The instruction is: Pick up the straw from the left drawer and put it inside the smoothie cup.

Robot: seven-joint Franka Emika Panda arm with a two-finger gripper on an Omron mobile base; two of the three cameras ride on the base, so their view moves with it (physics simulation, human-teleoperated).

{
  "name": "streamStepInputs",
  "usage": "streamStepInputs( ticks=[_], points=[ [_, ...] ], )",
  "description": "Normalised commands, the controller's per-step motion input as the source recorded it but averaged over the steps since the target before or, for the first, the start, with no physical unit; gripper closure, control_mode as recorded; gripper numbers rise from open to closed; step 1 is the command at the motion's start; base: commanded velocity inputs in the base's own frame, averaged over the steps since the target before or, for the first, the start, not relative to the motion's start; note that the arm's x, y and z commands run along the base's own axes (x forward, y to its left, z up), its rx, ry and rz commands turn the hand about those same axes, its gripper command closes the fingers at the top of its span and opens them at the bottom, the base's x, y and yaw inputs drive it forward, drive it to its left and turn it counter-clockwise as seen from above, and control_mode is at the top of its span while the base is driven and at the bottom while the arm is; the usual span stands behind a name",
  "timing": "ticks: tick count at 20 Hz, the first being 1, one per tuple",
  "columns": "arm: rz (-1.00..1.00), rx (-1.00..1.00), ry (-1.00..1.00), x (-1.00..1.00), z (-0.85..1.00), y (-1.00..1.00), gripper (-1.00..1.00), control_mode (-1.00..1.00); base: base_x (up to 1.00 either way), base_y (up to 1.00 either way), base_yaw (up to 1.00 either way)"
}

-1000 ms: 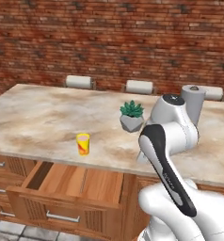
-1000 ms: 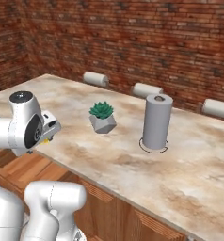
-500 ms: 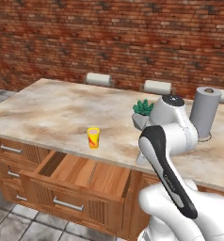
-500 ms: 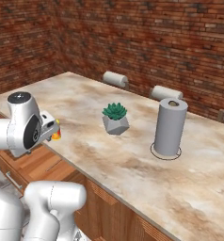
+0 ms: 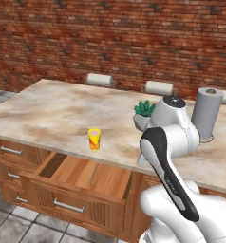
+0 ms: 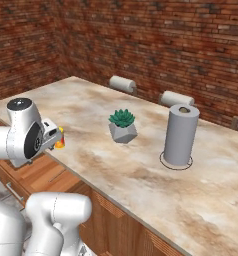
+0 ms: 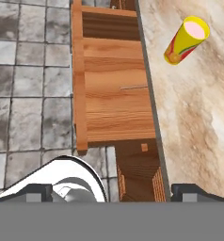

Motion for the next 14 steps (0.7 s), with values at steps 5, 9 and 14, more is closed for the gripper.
streamStepInputs(
  ticks=[5, 9, 14],
  points=[
    [0.0, 0.0, 0.0, 0.0, 0.0, 0.0, -1.0, -1.0, 0.0, 0.0, 0.0],
    [0.0, 0.0, 0.0, 0.0, -0.14, 0.27, -1.0, -1.0, 0.0, 0.0, 0.0],
    [-0.07, 0.0, 0.01, 0.0, -0.54, 0.88, -1.0, -1.0, 0.0, 0.0, 0.0]
  ],
)
